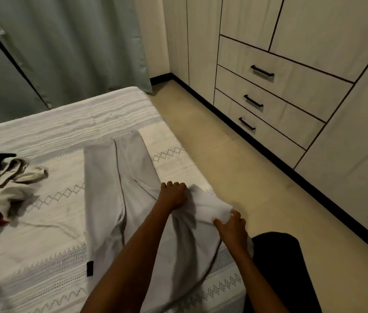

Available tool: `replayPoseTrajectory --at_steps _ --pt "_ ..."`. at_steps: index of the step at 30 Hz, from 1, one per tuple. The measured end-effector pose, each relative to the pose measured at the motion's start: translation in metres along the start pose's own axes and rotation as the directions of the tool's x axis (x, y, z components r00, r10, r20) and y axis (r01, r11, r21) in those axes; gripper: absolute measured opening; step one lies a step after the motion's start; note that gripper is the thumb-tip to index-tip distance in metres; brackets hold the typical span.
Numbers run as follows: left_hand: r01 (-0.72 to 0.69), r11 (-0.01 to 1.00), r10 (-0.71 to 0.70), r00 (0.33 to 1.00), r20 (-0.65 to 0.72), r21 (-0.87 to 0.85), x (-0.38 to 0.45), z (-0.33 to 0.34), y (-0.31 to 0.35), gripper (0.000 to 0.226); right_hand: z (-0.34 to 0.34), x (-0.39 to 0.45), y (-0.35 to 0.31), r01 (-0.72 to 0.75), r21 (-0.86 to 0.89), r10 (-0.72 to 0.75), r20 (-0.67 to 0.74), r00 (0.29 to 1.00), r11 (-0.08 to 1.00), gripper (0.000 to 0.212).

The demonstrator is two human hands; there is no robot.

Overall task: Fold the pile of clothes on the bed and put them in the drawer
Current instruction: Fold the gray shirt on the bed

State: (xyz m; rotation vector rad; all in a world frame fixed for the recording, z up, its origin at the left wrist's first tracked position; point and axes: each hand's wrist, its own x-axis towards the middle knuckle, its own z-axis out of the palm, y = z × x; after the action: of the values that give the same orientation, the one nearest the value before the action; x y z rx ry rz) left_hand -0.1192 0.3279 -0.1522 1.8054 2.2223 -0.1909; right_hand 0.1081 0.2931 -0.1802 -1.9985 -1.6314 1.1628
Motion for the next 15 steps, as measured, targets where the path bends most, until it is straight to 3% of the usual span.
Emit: replayPoseTrajectory --at_steps 5,8,10,12,14,15 --pt "0.047 0.997 -0.048 0.999 -0.001 -0.056 -0.005 -0.002 0.015 0.041 -0.005 0.009 0.003 -0.077 0.088 0.072 0.059 0.996 0.993 0.071" --pt "0.077 0.991 -0.082 0.996 -0.039 -0.107 -0.006 -0.002 0.019 0.037 -0.007 0.011 -0.003 -0.086 0.322 0.061 0.087 0.994 0.943 0.041" --pt "0.065 0.981 -0.083 0.992 -0.091 -0.180 -0.010 -0.011 0.015 0.034 -0.009 0.011 -0.009 -0.131 0.556 0.065 0.137 0.988 0.821 0.029" --pt "0.046 0.942 -0.098 0.985 -0.141 -0.332 -0.022 -0.021 0.006 0.038 -0.011 0.001 -0.016 -0.177 0.741 0.016 0.219 0.975 0.648 0.034" --pt "0.020 0.825 -0.136 0.977 -0.164 -0.565 -0.042 -0.028 -0.008 0.045 -0.008 -0.020 -0.026 -0.134 0.828 -0.086 0.214 0.973 0.545 0.040" --pt "-0.005 0.747 -0.158 0.970 -0.185 -0.665 -0.053 -0.028 -0.015 0.045 -0.005 -0.032 -0.030 -0.068 0.830 -0.140 0.173 0.975 0.554 0.040"
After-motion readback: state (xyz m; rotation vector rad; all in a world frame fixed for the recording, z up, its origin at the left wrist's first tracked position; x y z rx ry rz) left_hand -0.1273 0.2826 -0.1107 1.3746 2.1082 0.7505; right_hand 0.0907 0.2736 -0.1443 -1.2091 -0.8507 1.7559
